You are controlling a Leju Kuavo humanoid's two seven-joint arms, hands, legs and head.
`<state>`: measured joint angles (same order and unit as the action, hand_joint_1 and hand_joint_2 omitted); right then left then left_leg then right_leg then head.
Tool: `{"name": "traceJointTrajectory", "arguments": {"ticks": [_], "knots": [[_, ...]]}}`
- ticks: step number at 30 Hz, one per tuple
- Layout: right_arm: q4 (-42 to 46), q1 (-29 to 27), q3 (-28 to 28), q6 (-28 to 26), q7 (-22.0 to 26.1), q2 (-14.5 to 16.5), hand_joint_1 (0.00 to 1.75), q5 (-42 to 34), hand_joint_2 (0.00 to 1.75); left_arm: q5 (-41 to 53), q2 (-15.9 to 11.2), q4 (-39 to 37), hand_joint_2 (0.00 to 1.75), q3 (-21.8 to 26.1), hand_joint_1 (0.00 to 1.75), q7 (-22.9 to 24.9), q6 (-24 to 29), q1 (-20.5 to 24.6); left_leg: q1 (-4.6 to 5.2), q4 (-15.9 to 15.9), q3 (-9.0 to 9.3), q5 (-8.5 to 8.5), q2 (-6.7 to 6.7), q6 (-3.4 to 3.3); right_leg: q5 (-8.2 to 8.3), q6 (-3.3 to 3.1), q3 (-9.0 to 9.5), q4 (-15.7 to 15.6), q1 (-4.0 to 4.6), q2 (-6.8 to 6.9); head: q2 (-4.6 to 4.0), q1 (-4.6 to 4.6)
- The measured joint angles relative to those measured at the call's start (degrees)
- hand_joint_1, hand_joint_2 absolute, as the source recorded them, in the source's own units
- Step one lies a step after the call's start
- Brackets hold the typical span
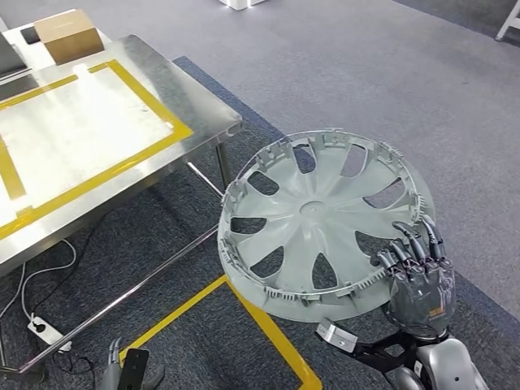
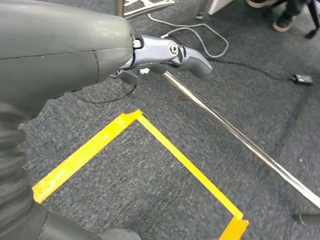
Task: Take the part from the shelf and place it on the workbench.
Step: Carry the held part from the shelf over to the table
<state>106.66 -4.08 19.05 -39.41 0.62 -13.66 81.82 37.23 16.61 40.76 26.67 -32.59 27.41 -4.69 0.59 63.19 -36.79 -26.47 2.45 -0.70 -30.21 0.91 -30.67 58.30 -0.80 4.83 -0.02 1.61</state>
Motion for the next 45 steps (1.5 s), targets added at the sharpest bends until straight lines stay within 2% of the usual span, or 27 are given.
{"name": "traceJointTrajectory", "arguments": {"ticks": [2,4,5,7,9,10,11,12,13,15,17,19,20,22,24,26,27,28,30,32,35,37,39,41,42,43,45], "knots": [[0.00,0.06,-0.01,0.00,-0.04,0.00,1.75,-0.01,1.75,0.08,-0.01,-0.03,1.75,0.00,0.00,-0.03,0.01,0.06,0.57,-3.28,1.47,0.18,1.20,-0.69,-0.38,0.61,0.23,-0.04,0.22,1.15,0.00,-0.06],[0.02,0.08,0.03,0.00,-0.03,0.00,1.75,0.02,1.75,0.10,0.00,-0.08,1.75,0.04,0.00,-0.07,0.02,0.00,0.60,-3.80,1.48,0.15,0.14,-1.31,-0.71,1.31,0.39,-0.17,0.21,2.11,0.00,-0.10],[0.03,0.11,0.04,0.00,0.00,-0.02,1.75,0.03,1.75,0.09,0.02,-0.11,1.75,0.05,0.00,-0.08,0.05,-0.04,0.46,-4.08,1.64,0.23,-0.51,-1.61,-1.11,1.61,0.35,0.11,0.08,1.49,0.00,-0.16],[0.07,0.14,0.03,0.00,-0.03,-0.06,1.75,0.02,1.75,0.07,0.09,-0.16,1.75,0.05,0.00,-0.10,0.12,0.04,0.02,-4.58,2.02,0.46,-1.74,-2.19,-3.26,2.05,-1.43,3.80,-0.18,-1.58,0.00,-0.47],[0.07,0.02,0.03,0.00,-0.05,-0.10,1.75,-0.02,1.75,-0.08,0.07,-0.38,1.75,0.08,0.00,-0.07,0.17,0.15,-0.07,-4.61,2.08,0.41,-3.03,-2.50,-6.34,2.28,-5.57,11.50,-0.27,-4.23,0.00,-0.74],[0.07,-0.10,0.03,0.00,-0.06,-0.10,1.75,-0.04,1.75,-0.22,0.05,-0.61,1.75,0.13,0.00,0.00,0.16,0.16,-0.07,-4.60,2.12,0.36,-3.76,-2.57,-7.11,2.40,-7.62,14.73,-0.29,-4.60,0.00,-0.79],[0.07,-0.20,0.03,0.00,-0.06,-0.11,1.75,-0.06,1.75,-0.55,0.01,-0.98,1.75,0.27,0.00,0.14,0.09,0.21,-0.08,-4.59,2.19,0.32,-4.55,-2.59,-6.77,2.47,-8.88,16.13,-0.30,-4.72,0.00,-0.80],[0.07,-0.29,0.02,0.00,-0.07,-0.12,1.75,-0.11,1.75,-0.99,-0.04,-1.51,1.75,0.55,0.00,0.31,-0.02,0.30,-0.11,-4.57,2.32,0.26,-5.39,-2.54,-5.20,2.50,-9.00,15.17,-0.33,-4.82,0.00,-0.80],[0.07,-0.36,0.02,0.00,-0.09,-0.15,1.75,-0.18,1.75,-1.53,-0.09,-2.23,1.75,1.03,0.00,0.44,-0.08,0.47,-0.16,-4.53,2.49,0.17,-6.25,-2.43,-2.77,2.48,-8.02,12.08,-0.40,-5.22,0.00,-0.81],[0.08,-0.45,-0.01,0.00,-0.08,-0.22,1.75,-0.33,1.75,-2.73,-0.24,-4.05,1.75,2.48,0.00,0.56,0.12,1.02,-0.22,-4.21,2.61,-0.12,-7.86,-1.99,1.14,2.42,-4.81,4.35,-0.79,-7.79,0.00,-0.81],[0.21,-0.66,-0.08,-0.01,-0.04,-0.26,1.75,-0.44,1.75,-3.78,-0.61,-6.23,1.75,4.39,0.00,0.57,0.83,1.64,-0.31,-3.97,2.21,-0.16,-9.23,-1.37,1.82,2.06,-2.91,0.70,-0.95,-9.74,0.00,-0.78],[0.36,-1.01,-0.22,-0.02,0.03,-0.26,1.75,-0.45,1.75,-4.17,-1.37,-8.84,1.75,6.66,0.00,1.23,2.15,2.07,-0.53,-4.03,1.87,-0.01,-10.53,-0.71,1.61,1.39,-2.45,0.28,-0.86,-8.91,0.00,-0.75],[0.44,-1.22,-0.36,-0.01,0.09,-0.28,1.75,-0.42,1.75,-3.91,-1.82,-10.20,1.75,7.79,0.00,1.91,3.12,2.21,-0.50,-3.80,1.76,-0.20,-10.22,-0.38,1.63,1.06,-2.21,0.08,-0.90,-8.21,0.00,-0.70],[0.87,-1.95,-0.92,-0.01,0.16,-0.33,1.75,-0.32,1.75,-2.72,-2.76,-12.78,1.75,9.60,0.00,3.61,5.22,2.54,-0.37,-0.82,0.48,-2.03,-7.39,0.28,1.54,0.27,-1.61,-0.32,-1.02,-6.53,0.00,-0.25],[1.62,-3.12,-1.70,-0.02,0.24,-0.35,1.75,-0.15,1.75,-0.34,-3.44,-14.98,1.75,10.45,0.00,5.39,7.53,2.82,-0.54,6.41,-2.94,-5.48,-4.03,0.86,1.16,-0.25,-1.16,-0.38,-0.77,-4.67,0.00,0.11],[2.38,-4.42,-2.54,-0.02,0.50,-0.34,1.75,0.09,1.75,3.49,-4.09,-16.83,1.75,10.66,0.00,7.37,10.08,2.80,-0.79,11.81,-5.65,-7.05,-3.13,1.19,0.76,-0.33,-0.79,-0.36,-0.64,-2.84,0.00,0.10],[2.77,-5.08,-2.96,-0.02,0.71,-0.33,1.75,0.22,1.75,5.79,-4.31,-17.41,1.75,10.63,0.00,8.45,11.03,2.59,-0.84,11.52,-5.52,-6.22,-2.98,1.24,0.56,-0.29,-0.57,-0.36,-0.63,-2.05,0.00,0.12],[3.18,-5.73,-3.33,-0.02,0.95,-0.33,1.75,0.31,1.75,8.21,-4.48,-17.77,1.75,10.61,0.00,9.51,11.53,2.30,-0.86,8.96,-4.23,-4.44,-2.69,1.19,0.32,-0.20,-0.25,-0.36,-0.63,-1.31,0.00,0.11],[4.05,-6.77,-3.99,-0.02,1.29,-0.33,1.75,0.44,1.75,12.06,-4.61,-18.01,1.75,10.56,0.00,11.21,11.73,1.84,-0.60,1.21,-0.21,-1.06,-0.71,0.80,-0.20,0.13,0.47,-0.42,-0.56,-0.04,0.00,0.12],[4.90,-7.49,-4.69,-0.02,1.55,-0.33,1.75,0.47,1.75,13.94,-4.63,-18.63,1.75,10.56,0.00,12.29,11.75,1.93,-0.09,-3.27,1.98,-0.15,1.03,0.11,-0.65,0.73,0.93,-0.47,-0.28,1.07,0.00,0.10],[6.03,-8.16,-5.52,-0.02,2.04,-0.26,1.75,0.60,1.75,16.04,-4.75,-20.50,1.75,10.58,0.00,14.57,11.73,1.98,0.10,-3.98,2.16,-0.39,-0.07,-0.94,-1.13,1.76,1.55,-0.78,-0.15,2.10,0.00,0.03],[6.64,-8.51,-5.93,-0.02,2.12,-0.18,1.75,0.79,1.75,17.60,-4.86,-21.59,1.75,10.60,0.00,16.41,11.61,2.04,-0.23,-4.44,2.52,-0.25,-1.19,-1.69,-2.71,2.19,0.81,1.23,-0.34,-0.39,0.00,-0.16],[7.06,-9.01,-6.37,-0.02,2.01,-0.13,1.75,1.02,1.75,18.76,-4.93,-22.51,1.75,10.60,0.00,17.54,11.39,2.33,-0.37,-4.58,2.66,-0.24,-2.45,-2.19,-5.97,2.32,-2.62,7.99,-0.42,-3.67,0.00,-0.46],[7.26,-9.59,-6.70,-0.02,1.84,-0.08,1.75,1.23,1.75,19.36,-5.00,-23.27,1.75,10.60,0.00,17.99,11.12,2.56,-0.27,-4.57,2.72,-0.32,-4.02,-2.35,-8.04,2.35,-6.66,14.85,-0.36,-4.64,0.00,-0.55],[7.33,-9.91,-6.85,-0.02,1.77,-0.05,1.75,1.32,1.75,19.50,-5.04,-23.54,1.75,10.60,0.00,17.97,10.91,2.60,-0.22,-4.56,2.81,-0.34,-4.84,-2.38,-7.45,2.28,-7.57,15.68,-0.34,-4.73,0.00,-0.55],[7.43,-10.24,-7.00,-0.02,1.72,-0.04,1.75,1.34,1.75,19.51,-5.09,-23.73,1.75,10.60,0.00,17.73,10.70,2.61,-0.19,-4.54,2.94,-0.37,-5.71,-2.37,-5.72,2.16,-7.38,14.21,-0.33,-4.88,0.00,-0.55],[7.77,-10.73,-7.31,-0.02,1.69,-0.04,1.75,1.31,1.75,19.36,-5.12,-23.92,1.75,10.62,0.00,16.55,10.19,2.62,-0.21,-4.50,3.18,-0.47,-7.38,-2.23,-1.03,1.79,-4.58,6.78,-0.43,-6.67,0.00,-0.54]]}}
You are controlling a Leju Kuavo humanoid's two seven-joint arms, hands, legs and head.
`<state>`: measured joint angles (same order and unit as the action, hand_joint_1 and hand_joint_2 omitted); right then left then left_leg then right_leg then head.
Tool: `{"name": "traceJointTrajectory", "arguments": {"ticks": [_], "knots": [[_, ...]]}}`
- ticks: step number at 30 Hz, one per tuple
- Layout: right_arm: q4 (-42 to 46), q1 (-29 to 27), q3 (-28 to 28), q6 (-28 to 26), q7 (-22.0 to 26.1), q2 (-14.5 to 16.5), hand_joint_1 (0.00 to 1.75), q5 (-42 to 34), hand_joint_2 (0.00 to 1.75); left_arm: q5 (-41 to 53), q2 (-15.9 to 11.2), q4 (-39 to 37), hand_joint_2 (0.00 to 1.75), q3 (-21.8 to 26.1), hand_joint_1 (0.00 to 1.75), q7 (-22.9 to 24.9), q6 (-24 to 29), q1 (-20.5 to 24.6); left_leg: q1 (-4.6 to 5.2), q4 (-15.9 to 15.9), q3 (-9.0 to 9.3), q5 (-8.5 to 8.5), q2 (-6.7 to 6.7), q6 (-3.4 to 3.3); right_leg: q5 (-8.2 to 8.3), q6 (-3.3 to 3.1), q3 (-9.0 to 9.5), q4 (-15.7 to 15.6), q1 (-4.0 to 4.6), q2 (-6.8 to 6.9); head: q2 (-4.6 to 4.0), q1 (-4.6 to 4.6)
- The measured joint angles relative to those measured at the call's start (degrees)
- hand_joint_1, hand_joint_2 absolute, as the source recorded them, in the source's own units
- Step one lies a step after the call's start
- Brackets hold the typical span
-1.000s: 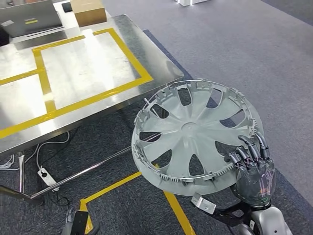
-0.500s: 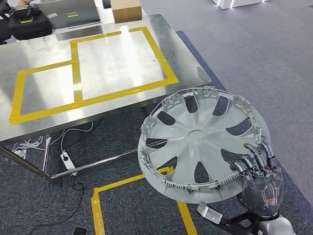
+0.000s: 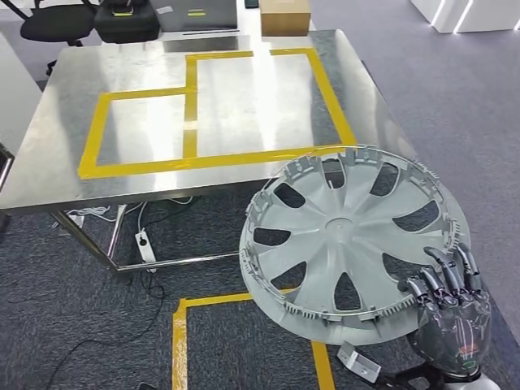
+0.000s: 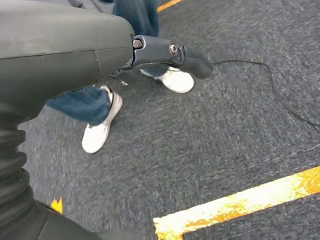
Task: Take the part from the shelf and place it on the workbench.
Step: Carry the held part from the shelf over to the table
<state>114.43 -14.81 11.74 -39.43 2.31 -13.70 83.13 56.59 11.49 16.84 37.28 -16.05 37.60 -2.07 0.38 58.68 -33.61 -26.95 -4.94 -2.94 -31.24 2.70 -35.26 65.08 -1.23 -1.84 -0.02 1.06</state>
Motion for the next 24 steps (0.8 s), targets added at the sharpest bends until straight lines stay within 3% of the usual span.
{"name": "traceJointTrajectory", "arguments": {"ticks": [1,3,5,7,9,10,11,12,13,15,17,20,22,24], "knots": [[0.21,-0.19,-0.10,0.00,0.03,0.01,1.75,-0.05,1.75,-0.15,-0.01,-0.05,1.75,0.02,0.00,-0.80,-0.19,0.09,0.02,0.13,-0.05,-0.05,-0.78,0.18,1.44,-0.16,1.54,-3.65,-0.13,-1.41,0.00,0.04],[0.61,-0.38,-0.24,0.00,0.15,0.02,1.75,-0.20,1.75,-0.43,-0.04,-0.14,1.75,0.19,0.00,-2.31,-0.45,0.24,-0.16,0.23,-0.51,0.06,-2.12,0.81,1.97,-0.43,3.12,-6.85,-0.18,-3.23,0.00,0.07],[0.81,-0.40,-0.28,0.00,0.28,0.07,1.75,-0.34,1.75,-0.52,-0.16,-0.23,1.75,0.60,0.00,-3.25,-0.58,0.26,-0.38,0.21,-0.93,0.27,-3.36,1.54,1.99,-0.78,3.52,-7.24,-0.17,-2.23,0.00,0.04],[0.87,-0.34,-0.29,0.00,0.40,0.18,1.75,-0.44,1.75,-0.47,-0.25,-0.30,1.75,0.92,0.00,-3.95,-0.77,0.33,-0.13,1.82,-1.64,-0.78,-1.58,2.20,2.07,-1.40,4.02,-7.74,-0.40,-0.62,0.00,0.41],[0.94,-0.30,-0.31,0.00,0.53,0.27,1.75,-0.44,1.75,-0.30,-0.26,-0.32,1.75,0.99,0.00,-4.40,-1.05,0.62,-0.07,7.59,-4.28,-3.93,2.25,2.83,1.91,-1.97,4.51,-8.03,-0.39,1.20,0.00,0.91],[0.98,-0.30,-0.31,0.00,0.55,0.29,1.75,-0.38,1.75,-0.18,-0.27,-0.32,1.75,1.01,0.00,-4.49,-1.20,0.76,-0.25,11.48,-6.18,-5.66,3.40,3.09,1.77,-2.14,4.65,-8.03,-0.30,2.14,0.00,1.08],[0.99,-0.31,-0.31,0.00,0.56,0.31,1.75,-0.31,1.75,-0.05,-0.28,-0.34,1.75,1.01,0.00,-4.53,-1.32,0.84,-0.44,14.64,-7.73,-6.74,3.97,3.30,1.63,-2.18,4.78,-8.02,-0.23,3.02,0.00,1.07],[0.99,-0.33,-0.30,0.00,0.56,0.32,1.75,-0.25,1.75,0.08,-0.28,-0.38,1.75,1.01,0.00,-4.54,-1.43,0.86,-0.58,16.07,-8.43,-6.77,4.21,3.44,1.48,-2.15,4.94,-8.01,-0.19,3.75,0.00,1.08],[0.99,-0.33,-0.29,0.00,0.52,0.33,1.75,-0.30,1.75,0.17,-0.28,-0.42,1.75,1.02,0.00,-4.54,-1.52,0.85,-0.68,15.32,-8.04,-5.72,4.34,3.51,1.31,-2.05,5.14,-8.01,-0.18,4.35,0.00,1.09],[1.04,-0.33,-0.31,0.00,0.32,0.35,1.75,-0.68,1.75,0.46,-0.30,-0.49,1.75,1.03,0.00,-4.56,-1.61,0.74,-0.74,8.15,-4.39,-1.79,4.68,3.27,0.92,-1.70,5.70,-8.01,-0.18,5.14,0.00,1.08],[1.13,-0.27,-0.39,0.00,0.03,0.47,1.75,-0.74,1.75,0.84,-0.31,-0.57,1.75,1.05,0.00,-4.71,-1.85,0.67,-0.54,1.70,-1.02,0.18,5.07,2.78,0.55,-1.14,5.98,-7.93,0.01,5.65,0.00,1.04],[1.33,-0.25,-0.53,0.00,-0.17,0.67,1.75,0.14,1.75,1.14,-0.32,-0.74,1.75,1.11,0.00,-5.36,-2.75,0.58,-0.26,0.17,-0.24,-0.17,5.13,1.96,0.39,-0.14,6.18,-8.15,0.08,5.89,0.00,1.03],[1.51,-0.24,-0.64,0.00,-0.25,0.76,1.75,0.63,1.75,1.16,-0.31,-0.78,1.75,1.26,0.00,-5.86,-3.20,0.52,-0.47,-0.42,0.11,-0.05,5.04,1.24,-0.48,0.43,5.74,-7.25,-0.04,4.83,0.00,0.90],[1.63,-0.25,-0.82,0.00,-0.38,0.76,1.75,0.96,1.75,1.04,-0.31,-0.79,1.75,1.50,0.00,-6.37,-3.61,0.65,-0.69,-0.81,0.37,0.02,4.94,0.65,-3.24,0.73,2.85,-1.85,-0.13,2.95,0.00,0.59]]}}
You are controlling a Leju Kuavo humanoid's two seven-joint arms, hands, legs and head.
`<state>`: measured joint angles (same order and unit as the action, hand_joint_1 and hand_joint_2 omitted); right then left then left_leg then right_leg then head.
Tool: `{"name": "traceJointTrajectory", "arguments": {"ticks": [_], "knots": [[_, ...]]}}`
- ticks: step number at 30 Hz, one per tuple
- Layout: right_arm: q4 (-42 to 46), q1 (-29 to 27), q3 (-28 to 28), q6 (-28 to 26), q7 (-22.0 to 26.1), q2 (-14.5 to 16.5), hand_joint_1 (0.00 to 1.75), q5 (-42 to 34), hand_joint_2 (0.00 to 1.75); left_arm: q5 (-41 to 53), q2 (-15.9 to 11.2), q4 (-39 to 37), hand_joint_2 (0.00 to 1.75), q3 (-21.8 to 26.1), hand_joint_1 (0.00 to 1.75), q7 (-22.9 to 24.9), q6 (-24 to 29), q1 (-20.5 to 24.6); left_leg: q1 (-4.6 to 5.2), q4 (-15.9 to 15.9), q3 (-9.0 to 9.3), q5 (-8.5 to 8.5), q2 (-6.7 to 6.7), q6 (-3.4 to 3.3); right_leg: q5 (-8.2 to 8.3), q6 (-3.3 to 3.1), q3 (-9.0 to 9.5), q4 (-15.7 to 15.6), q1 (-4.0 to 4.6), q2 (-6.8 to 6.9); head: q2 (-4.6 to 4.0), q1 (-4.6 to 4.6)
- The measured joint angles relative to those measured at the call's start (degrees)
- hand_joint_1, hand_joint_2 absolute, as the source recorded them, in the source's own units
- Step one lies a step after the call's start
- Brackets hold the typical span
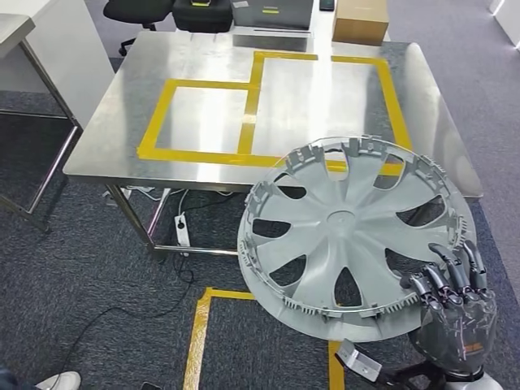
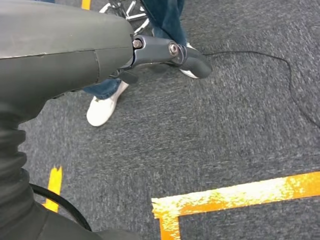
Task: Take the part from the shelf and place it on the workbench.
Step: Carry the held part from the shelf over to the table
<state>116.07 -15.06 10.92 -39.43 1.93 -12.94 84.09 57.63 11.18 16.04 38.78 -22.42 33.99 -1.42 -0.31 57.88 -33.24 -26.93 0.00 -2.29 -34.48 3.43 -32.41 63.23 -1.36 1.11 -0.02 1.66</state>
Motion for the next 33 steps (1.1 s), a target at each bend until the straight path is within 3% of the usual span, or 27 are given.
{"name": "traceJointTrajectory", "arguments": {"ticks": [2,3,4,6,8,9,12,14,17,18,19,20,22,23,25,28,30,33], "knots": [[0.01,-0.07,-0.09,0.00,-0.16,0.00,1.75,0.33,1.75,-0.15,-0.01,0.00,1.75,0.42,0.00,-0.55,-0.55,0.14,0.06,0.00,0.03,-0.19,-0.20,-0.35,-2.74,0.16,-4.46,7.86,0.02,-0.88,0.00,-0.16],[0.01,-0.13,-0.11,0.00,-0.22,0.00,1.75,0.44,1.75,-0.20,-0.01,0.00,1.75,0.64,0.00,-0.79,-0.73,0.17,0.10,0.01,0.11,-0.29,-0.36,-0.40,-2.85,0.20,-6.02,10.09,0.04,-0.97,0.00,-0.15],[0.00,-0.18,-0.13,0.00,-0.28,0.00,1.75,0.52,1.75,-0.24,-0.01,0.00,1.75,0.81,0.00,-0.95,-0.85,0.19,0.12,0.03,0.26,-0.43,-0.54,-0.40,-1.79,0.21,-6.54,10.10,0.04,-0.98,0.00,-0.15],[0.01,-0.23,-0.21,0.00,-0.37,0.00,1.75,0.60,1.75,-0.29,-0.01,0.00,1.75,0.97,0.00,-1.13,-1.04,0.22,0.10,0.13,0.75,-0.81,-0.89,-0.17,2.76,0.10,-4.41,4.01,-0.01,-1.00,0.00,-0.16],[0.04,-0.17,-0.28,0.00,-0.45,0.00,1.75,0.79,1.75,-0.26,-0.03,0.00,1.75,1.01,0.00,-1.21,-1.26,0.28,0.31,0.47,0.95,-1.32,-1.18,0.36,5.50,-0.20,-1.27,-2.89,0.04,-1.19,0.00,-0.16],[0.07,-0.17,-0.31,0.00,-0.52,0.00,1.75,0.88,1.75,-0.20,-0.05,0.00,1.75,1.03,0.00,-1.23,-1.37,0.33,0.40,0.61,0.91,-1.48,-1.29,0.67,5.76,-0.47,-0.35,-4.69,0.10,-1.29,0.00,-0.15],[0.14,-0.32,-0.38,0.00,-0.70,0.00,1.75,1.09,1.75,-0.04,-0.11,0.00,1.75,1.13,0.00,-1.25,-1.51,0.37,0.38,0.73,0.91,-1.72,-1.35,1.53,5.29,-1.51,0.29,-5.28,0.13,-1.35,0.00,-0.13],[0.15,-0.34,-0.40,0.00,-0.74,0.00,1.75,1.18,1.75,0.00,-0.16,0.00,1.75,1.20,0.00,-1.25,-1.53,0.41,0.33,3.18,-0.03,-3.14,-1.05,2.16,5.14,-2.19,0.90,-5.59,-0.12,-1.15,0.00,0.16],[0.15,-0.36,-0.41,0.00,-0.75,0.00,1.75,1.24,1.75,0.05,-0.19,-0.01,1.75,1.29,0.00,-1.25,-1.54,0.45,0.10,13.84,-5.71,-7.22,-0.72,2.72,4.57,-2.77,1.70,-5.71,-0.11,-0.79,0.00,0.42],[0.15,-0.40,-0.41,0.00,-0.75,0.00,1.75,1.26,1.75,0.05,-0.19,-0.01,1.75,1.31,0.00,-1.25,-1.54,0.39,0.07,16.46,-7.38,-7.56,-0.71,2.73,4.29,-2.81,1.97,-5.70,-0.07,-0.74,0.00,0.43],[0.15,-0.46,-0.40,0.00,-0.76,0.00,1.75,1.28,1.75,0.05,-0.19,-0.02,1.75,1.32,0.00,-1.24,-1.55,0.31,0.07,17.11,-8.15,-6.76,-0.71,2.64,3.97,-2.79,2.33,-5.70,-0.02,-0.74,0.00,0.43],[0.15,-0.52,-0.40,0.00,-0.81,0.00,1.75,1.32,1.75,0.09,-0.19,-0.02,1.75,1.33,0.00,-1.24,-1.56,0.23,0.09,15.47,-7.79,-4.87,-0.70,2.42,3.57,-2.70,2.82,-5.71,0.02,-0.76,0.00,0.43],[0.16,-0.64,-0.40,0.00,-1.07,0.00,1.75,1.41,1.75,0.22,-0.22,-0.02,1.75,1.34,0.00,-1.23,-1.59,0.16,0.28,8.25,-4.81,-0.46,-0.57,1.68,2.61,-2.43,3.83,-5.82,0.08,-0.73,0.00,0.39],[0.18,-0.71,-0.42,0.00,-1.27,0.00,1.75,1.45,1.75,0.33,-0.26,-0.02,1.75,1.37,0.00,-1.23,-1.61,0.17,0.48,4.90,-3.27,0.52,-0.43,1.30,2.11,-2.19,4.15,-5.90,0.14,-0.70,0.00,0.35],[0.28,-0.92,-0.43,0.00,-1.57,0.00,1.75,1.51,1.75,0.64,-0.36,-0.02,1.75,1.40,0.00,-1.23,-1.66,0.20,0.91,1.92,-1.75,-0.11,-0.21,0.68,1.70,-1.49,4.71,-6.20,0.11,-0.54,0.00,0.21],[0.53,-1.17,-0.39,-0.01,-1.80,0.01,1.75,1.56,1.75,0.91,-0.46,-0.02,1.75,1.53,0.00,-1.22,-1.68,-0.06,0.79,0.56,-0.16,-1.00,-0.48,-0.26,2.02,-0.43,5.71,-5.31,0.02,-0.47,0.00,0.13],[0.61,-1.20,-0.40,-0.02,-1.99,0.00,1.75,1.58,1.75,0.97,-0.49,-0.02,1.75,1.77,0.00,-1.23,-1.68,-0.17,0.57,0.05,1.44,-1.51,-0.63,-0.70,1.17,-0.20,2.89,-0.56,0.05,-0.72,0.00,-0.19],[0.63,-1.46,-0.39,-0.01,-2.29,0.00,1.75,1.61,1.75,1.08,-0.44,-0.02,1.75,2.03,0.00,-1.25,-1.68,-0.20,0.69,-0.03,3.22,-3.03,-0.79,-0.92,-2.42,0.00,-4.84,8.34,0.15,-0.93,0.00,-0.50]]}}
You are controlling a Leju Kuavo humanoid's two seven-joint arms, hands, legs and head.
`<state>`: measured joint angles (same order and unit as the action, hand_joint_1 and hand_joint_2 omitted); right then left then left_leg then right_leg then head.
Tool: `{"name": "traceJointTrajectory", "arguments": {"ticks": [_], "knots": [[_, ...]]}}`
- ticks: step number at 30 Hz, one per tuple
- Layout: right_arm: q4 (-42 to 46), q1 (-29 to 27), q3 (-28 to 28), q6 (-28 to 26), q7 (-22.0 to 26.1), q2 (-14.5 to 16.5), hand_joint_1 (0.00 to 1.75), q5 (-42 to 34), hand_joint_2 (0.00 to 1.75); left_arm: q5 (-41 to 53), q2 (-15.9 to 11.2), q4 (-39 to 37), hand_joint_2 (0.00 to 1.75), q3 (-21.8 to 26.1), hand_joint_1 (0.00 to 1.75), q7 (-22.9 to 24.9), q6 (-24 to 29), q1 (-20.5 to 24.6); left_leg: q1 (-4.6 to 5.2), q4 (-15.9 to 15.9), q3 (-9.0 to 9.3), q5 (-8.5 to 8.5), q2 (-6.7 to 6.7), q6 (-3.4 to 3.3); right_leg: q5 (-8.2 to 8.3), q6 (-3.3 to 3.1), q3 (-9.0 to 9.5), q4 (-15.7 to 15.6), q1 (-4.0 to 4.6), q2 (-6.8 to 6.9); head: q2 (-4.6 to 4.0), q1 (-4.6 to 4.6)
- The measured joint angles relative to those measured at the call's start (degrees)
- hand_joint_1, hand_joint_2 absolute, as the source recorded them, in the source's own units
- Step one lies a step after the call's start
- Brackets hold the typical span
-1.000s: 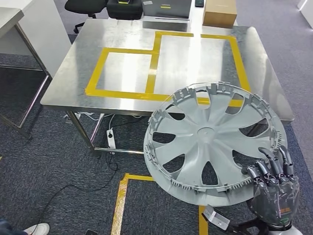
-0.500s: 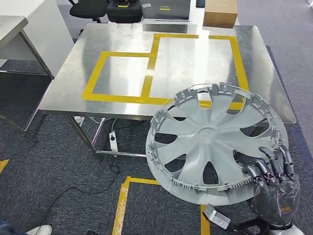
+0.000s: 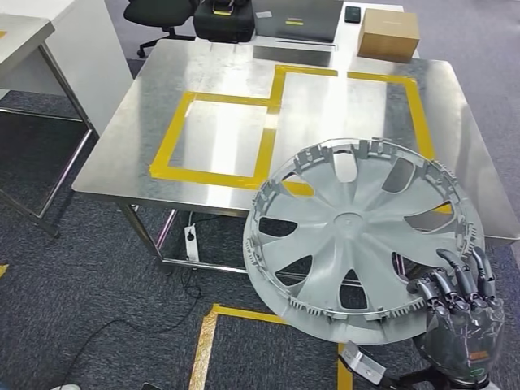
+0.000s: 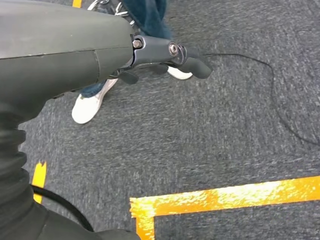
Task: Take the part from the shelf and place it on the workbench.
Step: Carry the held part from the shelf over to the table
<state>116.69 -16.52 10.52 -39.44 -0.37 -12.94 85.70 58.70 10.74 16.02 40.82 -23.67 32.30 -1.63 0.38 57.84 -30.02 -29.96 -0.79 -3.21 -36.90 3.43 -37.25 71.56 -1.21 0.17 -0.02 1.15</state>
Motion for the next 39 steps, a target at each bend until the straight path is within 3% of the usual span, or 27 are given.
{"name": "traceJointTrajectory", "arguments": {"ticks": [2,3,5,7,9,10,12,13,15,16,17,18,20,22,25,27,28,30,31,32,33,35,36,37,39], "knots": [[0.00,-0.45,0.01,0.01,-0.19,0.00,1.75,0.02,1.75,0.18,-0.01,0.00,1.75,0.11,0.00,0.00,-0.02,-0.15,0.10,0.00,1.84,-1.50,-0.19,0.00,-0.97,-0.09,-2.65,-0.38,0.11,-0.01,0.00,-0.04],[0.00,-0.64,0.01,0.01,-0.29,0.00,1.75,0.03,1.75,0.27,0.00,0.00,1.75,0.14,0.00,0.00,-0.04,-0.22,0.14,0.00,2.98,-2.36,-0.26,0.03,0.45,-0.31,-2.82,-2.84,0.18,0.00,0.00,-0.09],[-0.03,-0.86,0.02,0.01,-0.43,0.01,1.75,0.01,1.75,0.42,0.03,-0.06,1.75,0.19,0.00,0.01,-0.09,-0.28,0.21,-0.06,4.97,-4.16,-0.34,0.26,7.26,-0.95,-2.37,-8.29,0.46,-0.02,0.00,0.01],[0.01,-1.01,0.04,-0.01,-0.50,0.01,1.75,0.00,1.75,0.48,0.05,-0.16,1.75,0.24,0.00,0.02,-0.15,-0.18,0.17,-0.30,6.06,-5.41,-0.34,0.85,11.53,-1.56,-1.53,-10.77,0.90,-0.07,0.00,0.13],[0.11,-1.20,0.07,-0.02,-0.67,0.00,1.75,0.02,1.75,0.70,0.05,-0.21,1.75,0.27,0.00,0.12,-0.19,-0.01,0.14,0.02,6.37,-5.15,-0.30,1.53,10.97,-2.21,-0.42,-11.36,1.07,-0.09,0.00,0.12],[0.14,-1.31,0.07,-0.02,-0.79,0.00,1.75,0.03,1.75,0.84,0.03,-0.22,1.75,0.28,0.00,0.31,-0.15,0.08,0.15,1.45,5.81,-4.23,-0.25,1.82,10.89,-2.53,0.15,-11.78,0.93,-0.07,0.00,0.13],[0.14,-1.40,0.08,-0.03,-1.06,0.00,1.75,0.03,1.75,1.05,-0.02,-0.24,1.75,0.31,0.00,1.10,0.10,0.38,0.13,7.80,1.96,-2.11,-0.11,2.44,10.57,-3.03,1.73,-12.93,0.56,0.10,0.00,0.24],[0.13,-1.41,0.09,-0.04,-1.18,0.00,1.75,0.05,1.75,1.15,-0.03,-0.26,1.75,0.33,0.00,1.62,0.25,0.43,-0.03,11.50,-0.69,-2.29,-0.02,2.73,10.22,-3.19,2.51,-13.43,0.45,0.17,0.00,0.29],[0.06,-1.44,0.11,-0.04,-1.40,0.00,1.75,0.08,1.75,1.43,-0.03,-0.28,1.75,0.36,0.00,2.42,0.44,0.35,-0.41,15.94,-5.19,-6.16,0.06,3.23,9.22,-3.31,4.08,-13.95,0.33,0.14,0.00,0.32],[-0.06,-1.49,0.13,-0.04,-1.51,0.00,1.75,0.08,1.75,1.59,-0.03,-0.28,1.75,0.37,0.00,2.65,0.48,0.26,-0.57,16.24,-6.57,-8.37,0.09,3.42,8.58,-3.27,4.94,-14.05,0.28,0.06,0.00,0.33],[-0.22,-1.55,0.14,-0.04,-1.61,0.00,1.75,0.06,1.75,1.73,-0.03,-0.28,1.75,0.37,0.00,2.77,0.50,0.22,-0.67,15.27,-7.29,-9.29,0.10,3.52,7.92,-3.20,5.85,-14.07,0.23,-0.01,0.00,0.33],[-0.42,-1.59,0.16,-0.03,-1.75,0.00,1.75,0.03,1.75,1.86,-0.03,-0.28,1.75,0.38,0.00,2.83,0.50,0.20,-0.74,13.06,-7.44,-8.28,0.12,3.56,7.23,-3.09,6.78,-14.07,0.19,-0.05,0.00,0.33],[-0.92,-1.60,0.31,0.00,-2.14,0.00,1.75,-0.09,1.75,2.16,-0.04,-0.30,1.75,0.39,0.00,2.84,0.46,0.19,-0.75,6.87,-6.76,-1.89,0.22,3.42,5.96,-2.61,8.45,-14.00,0.14,-0.10,0.00,0.31],[-1.68,-1.49,0.64,0.14,-2.65,-0.05,1.75,-0.34,1.75,2.57,-0.01,-0.34,1.75,0.40,0.00,2.87,0.37,0.23,-0.57,3.00,-6.28,2.81,0.41,2.93,4.94,-1.83,9.19,-13.88,0.25,-0.17,0.00,0.30],[-3.04,-1.25,1.25,0.43,-3.20,-0.24,1.75,-0.81,1.75,3.18,0.06,-0.37,1.75,0.40,0.00,3.16,0.29,0.33,-0.48,2.35,-6.04,3.91,0.40,1.98,4.06,-0.89,9.20,-14.14,0.24,-0.14,0.00,0.27],[-3.75,-1.03,1.58,0.49,-3.27,-0.37,1.75,-0.96,1.75,3.34,0.07,-0.37,1.75,0.41,0.00,3.27,0.28,0.45,-0.64,1.83,-5.68,3.90,0.33,1.36,2.51,-0.47,8.35,-12.24,0.14,-0.10,0.00,0.10],[-4.01,-0.88,1.69,0.49,-3.28,-0.43,1.75,-1.03,1.75,3.37,0.08,-0.37,1.75,0.42,0.00,3.28,0.28,0.53,-0.70,1.65,-5.53,3.84,0.33,1.07,1.05,-0.32,6.83,-9.43,0.10,-0.11,0.00,0.00],[-4.46,-0.63,1.87,0.50,-3.36,-0.48,1.75,-1.14,1.75,3.38,0.10,-0.37,1.75,0.43,0.00,3.28,0.28,0.65,-0.61,1.61,-5.46,3.57,0.33,0.65,-1.98,-0.13,2.07,-1.44,0.11,-0.11,0.00,-0.14],[-4.70,-0.59,1.95,0.56,-3.40,-0.49,1.75,-1.20,1.75,3.40,0.11,-0.37,1.75,0.43,0.00,3.31,0.28,0.67,-0.55,1.61,-5.40,3.43,0.33,0.54,-2.47,-0.09,0.02,1.50,0.11,-0.11,0.00,-0.14],[-4.96,-0.57,2.05,0.84,-3.45,-0.49,1.75,-1.41,1.75,3.49,0.12,-0.37,1.75,0.43,0.00,3.37,0.27,0.67,-0.51,1.62,-5.26,3.29,0.28,0.51,-1.73,-0.11,-1.15,2.42,0.11,-0.11,0.00,-0.14],[-5.26,-0.49,2.19,1.40,-3.52,-0.51,1.75,-1.79,1.75,3.69,0.12,-0.37,1.75,0.43,0.00,3.44,0.22,0.66,-0.49,1.62,-5.05,3.12,0.21,0.55,0.16,-0.18,-1.16,1.04,0.11,-0.11,0.00,-0.14],[-6.30,0.20,2.56,3.34,-3.69,-0.55,1.75,-3.10,1.75,4.44,0.13,-0.37,1.75,0.43,0.00,3.66,0.06,0.69,-0.45,1.63,-4.51,2.75,0.07,0.85,5.14,-0.51,1.53,-6.48,0.14,-0.12,0.00,-0.14],[-7.04,0.79,2.76,4.32,-3.75,-0.56,1.75,-3.79,1.75,4.90,0.13,-0.37,1.75,0.43,0.00,3.76,-0.07,0.77,-0.35,1.70,-4.39,2.57,0.02,1.08,6.66,-0.70,3.04,-9.88,0.20,-0.17,0.00,-0.13],[-7.92,1.41,2.95,5.13,-3.77,-0.56,1.75,-4.39,1.75,5.32,0.12,-0.37,1.75,0.42,0.00,3.86,-0.20,0.89,-0.27,1.71,-4.36,2.51,-0.01,1.37,7.41,-0.93,4.01,-12.05,0.29,-0.20,0.00,-0.09],[-9.83,2.61,3.30,6.19,-3.67,-0.55,1.75,-5.28,1.75,6.03,0.08,-0.37,1.75,0.40,0.00,3.92,-0.44,1.09,-0.17,1.59,-4.44,2.61,-0.04,1.98,7.54,-1.40,4.48,-13.04,0.47,-0.29,0.00,-0.06]]}}
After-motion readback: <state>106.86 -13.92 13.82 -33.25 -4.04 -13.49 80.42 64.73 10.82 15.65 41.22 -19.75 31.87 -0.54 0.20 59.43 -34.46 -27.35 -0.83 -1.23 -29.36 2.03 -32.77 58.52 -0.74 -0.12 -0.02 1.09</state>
